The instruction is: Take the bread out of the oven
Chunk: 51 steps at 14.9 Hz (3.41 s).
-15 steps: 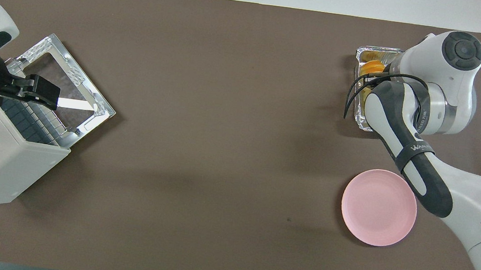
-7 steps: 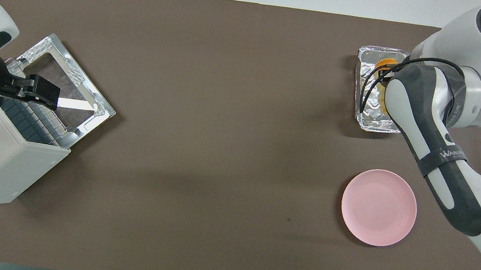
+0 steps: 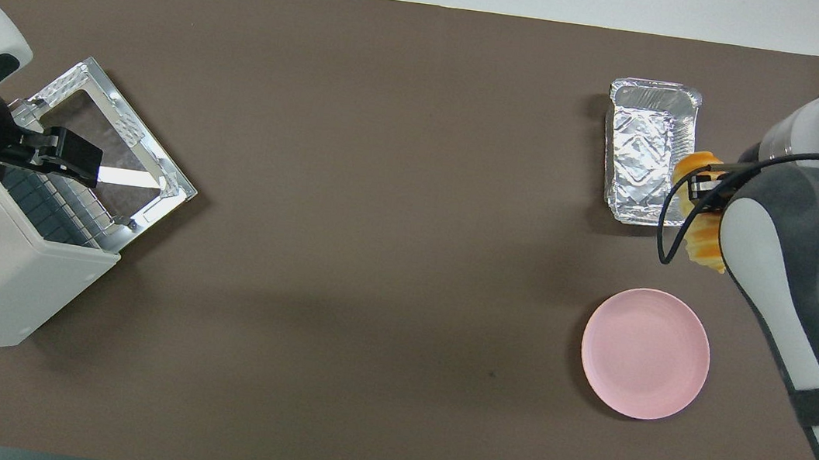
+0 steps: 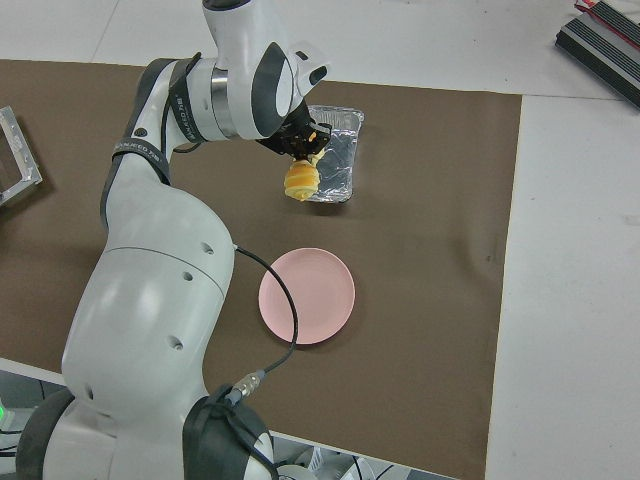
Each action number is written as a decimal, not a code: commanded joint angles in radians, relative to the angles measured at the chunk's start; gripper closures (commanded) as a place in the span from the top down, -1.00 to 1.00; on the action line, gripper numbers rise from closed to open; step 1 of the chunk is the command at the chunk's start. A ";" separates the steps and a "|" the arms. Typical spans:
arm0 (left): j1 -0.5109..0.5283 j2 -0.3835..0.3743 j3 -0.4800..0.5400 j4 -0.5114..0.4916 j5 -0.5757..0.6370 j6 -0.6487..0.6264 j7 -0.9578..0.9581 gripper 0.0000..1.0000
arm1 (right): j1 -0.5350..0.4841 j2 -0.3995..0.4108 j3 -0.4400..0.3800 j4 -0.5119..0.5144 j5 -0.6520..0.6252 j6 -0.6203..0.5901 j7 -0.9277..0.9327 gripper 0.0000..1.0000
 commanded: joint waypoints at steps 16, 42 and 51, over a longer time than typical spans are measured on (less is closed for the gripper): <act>0.008 -0.019 0.000 -0.017 -0.018 0.009 0.010 1.00 | 0.020 -0.374 0.009 -0.892 0.067 0.694 0.031 -1.00; 0.008 -0.019 -0.001 -0.017 -0.018 0.009 0.009 1.00 | 0.042 -0.350 0.007 -0.731 0.067 0.458 0.050 1.00; 0.008 -0.020 0.000 -0.017 -0.018 0.009 0.009 1.00 | -0.026 -0.328 0.004 -0.322 0.068 0.108 -0.068 1.00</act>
